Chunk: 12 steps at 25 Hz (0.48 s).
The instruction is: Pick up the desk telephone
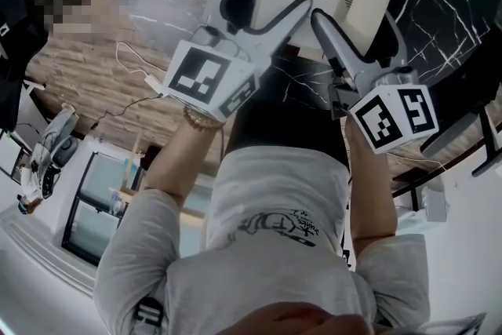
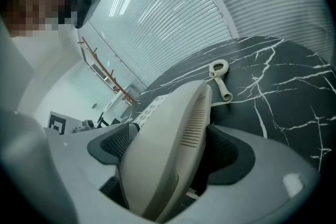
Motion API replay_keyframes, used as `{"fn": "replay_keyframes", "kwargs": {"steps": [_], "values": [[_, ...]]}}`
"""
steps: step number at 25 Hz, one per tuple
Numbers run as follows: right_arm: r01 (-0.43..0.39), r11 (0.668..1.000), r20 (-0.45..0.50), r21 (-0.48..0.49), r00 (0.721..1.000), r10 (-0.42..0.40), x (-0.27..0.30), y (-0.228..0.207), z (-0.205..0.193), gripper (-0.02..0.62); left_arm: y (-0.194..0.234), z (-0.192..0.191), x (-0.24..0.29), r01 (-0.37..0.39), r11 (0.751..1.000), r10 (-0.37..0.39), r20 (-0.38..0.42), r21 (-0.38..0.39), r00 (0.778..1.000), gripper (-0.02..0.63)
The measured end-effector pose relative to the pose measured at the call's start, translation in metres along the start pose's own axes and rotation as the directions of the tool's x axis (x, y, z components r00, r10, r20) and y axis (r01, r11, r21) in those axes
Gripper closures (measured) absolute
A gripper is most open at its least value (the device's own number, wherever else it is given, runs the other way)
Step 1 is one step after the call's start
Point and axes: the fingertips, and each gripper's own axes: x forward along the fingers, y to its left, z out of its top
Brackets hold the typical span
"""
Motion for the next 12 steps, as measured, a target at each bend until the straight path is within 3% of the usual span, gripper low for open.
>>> {"fn": "replay_keyframes", "kwargs": {"steps": [12], "values": [[0.026, 0.999, 0.047, -0.019, 0.999, -0.025, -0.037, 0.015, 0.044, 0.141, -0.041, 0.046, -0.006, 0.011, 0.999, -0.013, 0.057, 0.041, 0.998, 0.319]]}}
